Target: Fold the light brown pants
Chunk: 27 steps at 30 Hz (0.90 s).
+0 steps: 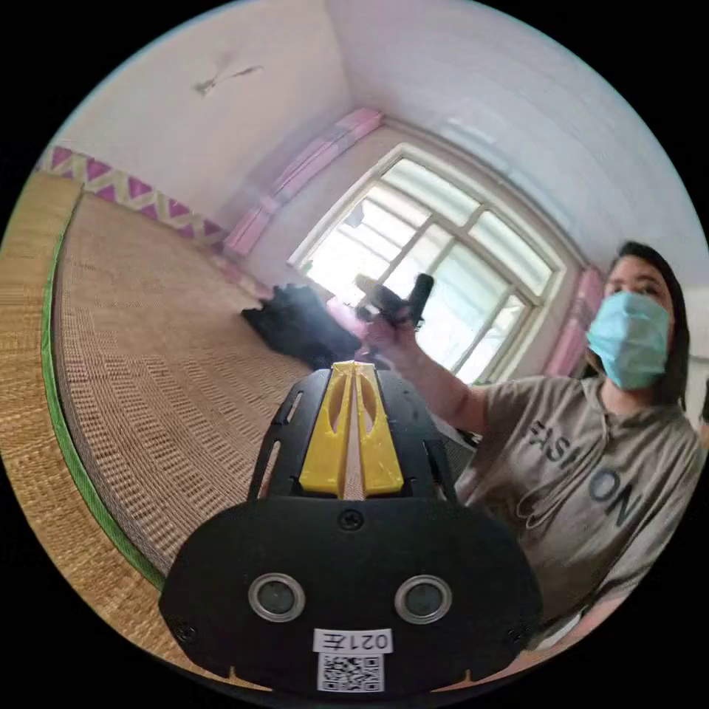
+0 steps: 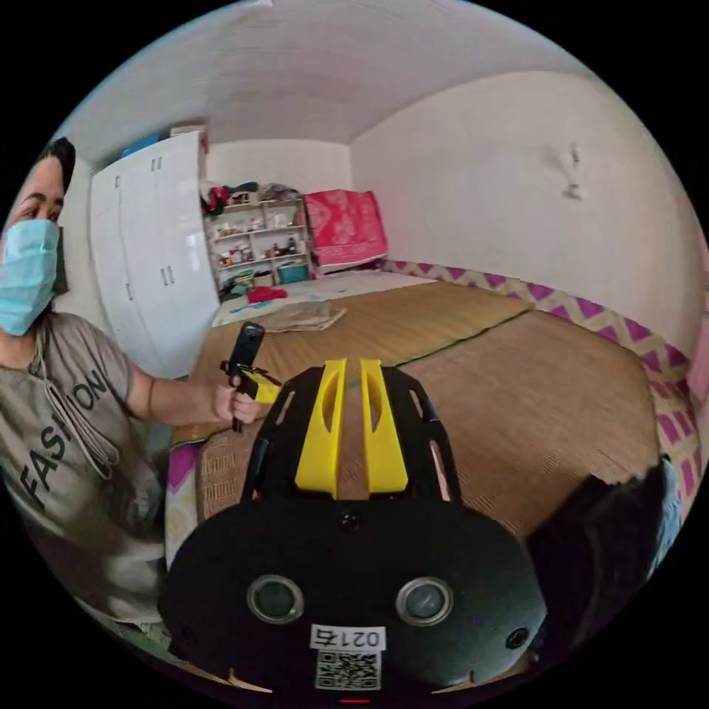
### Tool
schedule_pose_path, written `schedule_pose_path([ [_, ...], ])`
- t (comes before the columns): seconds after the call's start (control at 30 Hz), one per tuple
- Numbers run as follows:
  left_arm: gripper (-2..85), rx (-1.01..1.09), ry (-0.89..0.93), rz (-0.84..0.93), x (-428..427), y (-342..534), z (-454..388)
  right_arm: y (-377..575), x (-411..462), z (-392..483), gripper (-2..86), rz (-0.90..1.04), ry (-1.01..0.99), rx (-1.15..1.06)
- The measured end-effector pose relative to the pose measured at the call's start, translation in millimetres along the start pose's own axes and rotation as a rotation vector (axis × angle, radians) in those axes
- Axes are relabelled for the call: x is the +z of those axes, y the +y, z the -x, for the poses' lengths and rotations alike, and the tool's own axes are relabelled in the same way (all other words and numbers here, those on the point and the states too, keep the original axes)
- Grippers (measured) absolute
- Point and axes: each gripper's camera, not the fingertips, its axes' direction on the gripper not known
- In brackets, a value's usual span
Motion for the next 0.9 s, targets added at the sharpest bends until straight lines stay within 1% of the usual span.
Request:
schedule_pose_path([
  [0.03, -1.0, 0.083, 0.037, -0.037, -23, 8, -18, -18, 33, 6, 4.3, 0.019, -0.048, -0.014],
  [0.07, -1.0, 0.156, 0.057, -0.067, -42, 14, -33, -53, 97, 19, 4.4, 0.057, -0.113, -0.047],
  [0.1, -1.0, 0.175, 0.071, -0.084, -50, 14, -39, -86, 159, 34, 4.3, 0.095, -0.135, -0.088],
  [0.13, -1.0, 0.180, 0.141, -0.139, -68, 8, -48, -103, 189, 41, 4.2, 0.115, -0.136, -0.109],
  [0.17, -0.9, 0.208, 0.253, -0.178, -87, -1, -60, -137, 245, 56, 4.1, 0.148, -0.153, -0.142],
  [0.2, -0.9, 0.234, 0.302, -0.191, -96, -5, -67, -170, 298, 69, 4.5, 0.179, -0.181, -0.172],
  [0.23, -0.9, 0.282, 0.354, -0.224, -118, -8, -82, -188, 324, 76, 4.9, 0.195, -0.192, -0.182],
  [0.3, -0.9, 0.313, 0.345, -0.316, -155, -6, -100, -259, 420, 106, 6.9, 0.230, -0.254, -0.221],
  [0.33, -0.9, 0.329, 0.344, -0.385, -181, -6, -108, -277, 443, 115, 7.3, 0.240, -0.266, -0.231],
  [0.4, -0.9, 0.342, 0.353, -0.461, -220, -8, -115, -348, 532, 158, 9.1, 0.304, -0.269, -0.321],
  [0.43, -0.9, 0.351, 0.358, -0.515, -245, -8, -118, -363, 552, 170, 9.5, 0.320, -0.256, -0.355],
  [0.5, -0.9, 0.358, 0.355, -0.600, -285, -6, -119, -418, 633, 229, 12.2, 0.388, -0.122, -0.567],
  [0.53, -0.9, 0.356, 0.362, -0.674, -310, -2, -117, -430, 651, 243, 12.9, 0.398, -0.093, -0.616],
  [0.57, -0.9, 0.345, 0.385, -0.760, -334, 3, -114, -451, 685, 269, 14.3, 0.417, -0.027, -0.714],
  [0.6, -0.9, 0.339, 0.402, -0.805, -345, 6, -111, -470, 716, 291, 15.6, 0.426, 0.021, -0.788],
  [0.67, -0.9, 0.334, 0.438, -0.946, -379, 16, -103, -493, 754, 317, 16.3, 0.425, 0.089, -0.886],
  [0.77, -0.9, 0.316, 0.437, -1.027, -401, 21, -98, -523, 803, 342, 16.1, 0.455, 0.167, -1.014],
  [0.83, -0.9, 0.305, 0.451, -1.049, -406, 19, -96, -540, 817, 349, 14.6, 0.458, 0.156, -1.043],
  [0.87, -0.9, 0.300, 0.439, -1.047, -409, 16, -96, -551, 823, 351, 12.4, 0.468, 0.141, -1.042],
  [0.9, -0.9, 0.296, 0.429, -1.042, -410, 15, -96, -557, 824, 352, 9.2, 0.493, 0.078, -1.046],
])
